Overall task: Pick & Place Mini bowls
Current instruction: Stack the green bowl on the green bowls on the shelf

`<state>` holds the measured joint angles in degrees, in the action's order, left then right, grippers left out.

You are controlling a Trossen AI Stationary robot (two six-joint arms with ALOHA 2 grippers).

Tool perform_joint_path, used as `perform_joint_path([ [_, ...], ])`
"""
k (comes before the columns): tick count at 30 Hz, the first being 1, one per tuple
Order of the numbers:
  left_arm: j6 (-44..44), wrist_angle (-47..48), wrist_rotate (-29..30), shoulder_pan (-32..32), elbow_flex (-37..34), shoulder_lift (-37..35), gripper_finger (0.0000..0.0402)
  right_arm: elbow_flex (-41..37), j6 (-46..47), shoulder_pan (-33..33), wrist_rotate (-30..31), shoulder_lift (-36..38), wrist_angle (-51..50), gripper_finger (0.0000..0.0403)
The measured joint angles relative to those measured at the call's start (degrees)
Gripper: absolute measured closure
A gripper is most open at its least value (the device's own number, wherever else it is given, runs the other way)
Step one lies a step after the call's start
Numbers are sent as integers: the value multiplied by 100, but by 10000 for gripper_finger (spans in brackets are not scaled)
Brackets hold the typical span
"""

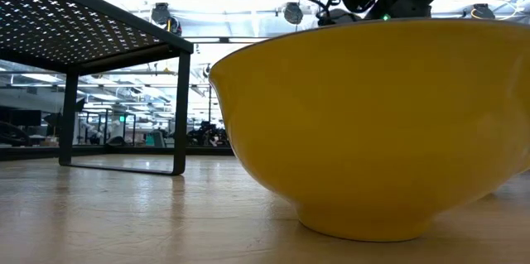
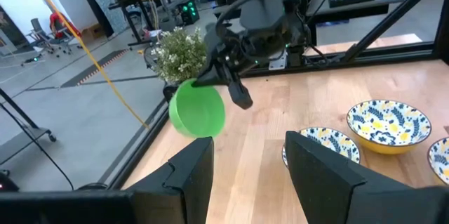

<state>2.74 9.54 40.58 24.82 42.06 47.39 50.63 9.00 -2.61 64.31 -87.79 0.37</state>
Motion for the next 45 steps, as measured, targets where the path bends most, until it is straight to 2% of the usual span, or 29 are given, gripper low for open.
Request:
perform_joint_path([
  [11,-9,-42,0,-4,0,66,220,0,-684,473,1604,2,238,403],
  [19,78,-50,46,-54,0,395,220,0,-978,535,1806,4,872,403],
  [26,459,-169,50,-339,0,973,220,-2,-1266,581,1222,4,1518,403],
  [30,468,-556,52,-512,0,1285,220,-200,-1736,579,1200,4,2157,403],
  [36,719,-1528,65,-853,0,1727,220,-625,-3090,572,1171,4,4134,403],
  [41,634,-2578,286,-1246,0,2047,220,-763,-4001,572,479,4,5820,403],
  [45,331,-3124,293,-1577,0,2351,220,-763,-4139,607,-218,4,6361,403],
])
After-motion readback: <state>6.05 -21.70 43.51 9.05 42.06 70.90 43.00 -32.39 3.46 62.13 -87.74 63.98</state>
